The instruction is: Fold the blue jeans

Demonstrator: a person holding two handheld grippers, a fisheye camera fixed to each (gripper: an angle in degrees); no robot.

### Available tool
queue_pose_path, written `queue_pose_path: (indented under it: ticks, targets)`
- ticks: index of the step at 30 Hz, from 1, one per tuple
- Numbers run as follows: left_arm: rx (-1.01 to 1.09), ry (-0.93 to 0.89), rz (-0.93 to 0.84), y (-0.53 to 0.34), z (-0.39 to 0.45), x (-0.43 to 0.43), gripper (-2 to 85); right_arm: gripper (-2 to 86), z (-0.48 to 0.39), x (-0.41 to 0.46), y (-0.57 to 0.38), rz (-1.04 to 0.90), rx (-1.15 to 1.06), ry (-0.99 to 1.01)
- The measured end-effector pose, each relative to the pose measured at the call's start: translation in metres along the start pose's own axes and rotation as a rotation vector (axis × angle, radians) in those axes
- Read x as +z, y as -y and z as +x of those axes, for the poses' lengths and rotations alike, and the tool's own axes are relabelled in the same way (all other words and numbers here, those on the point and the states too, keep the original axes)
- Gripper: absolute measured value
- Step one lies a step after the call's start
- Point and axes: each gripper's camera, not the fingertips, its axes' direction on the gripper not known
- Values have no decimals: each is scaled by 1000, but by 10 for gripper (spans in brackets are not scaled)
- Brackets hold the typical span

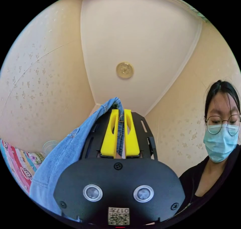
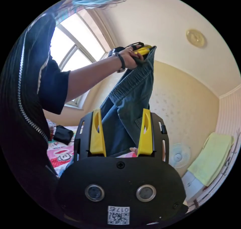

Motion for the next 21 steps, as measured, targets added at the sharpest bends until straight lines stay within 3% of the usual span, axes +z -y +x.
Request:
queue_pose_path:
  ticks: [5,8,13,17,21]
  targets:
    - [-3,5,24,-3,14,17,44,196,-45,12,13,-37,-199,-260]
    - [-13,8,-1,-4,19,14,45,134,-51,17,9,-76,-243,-395]
    - [6,68,-13,-2,23,-28,48,70,-31,-4,2,-51,-201,-407]
    - [20,153,-18,1,20,-71,52,49,8,-45,18,142,-101,-489]
    - [-64,160,48,-12,1,-130,55,43,64,-54,49,141,28,-398]
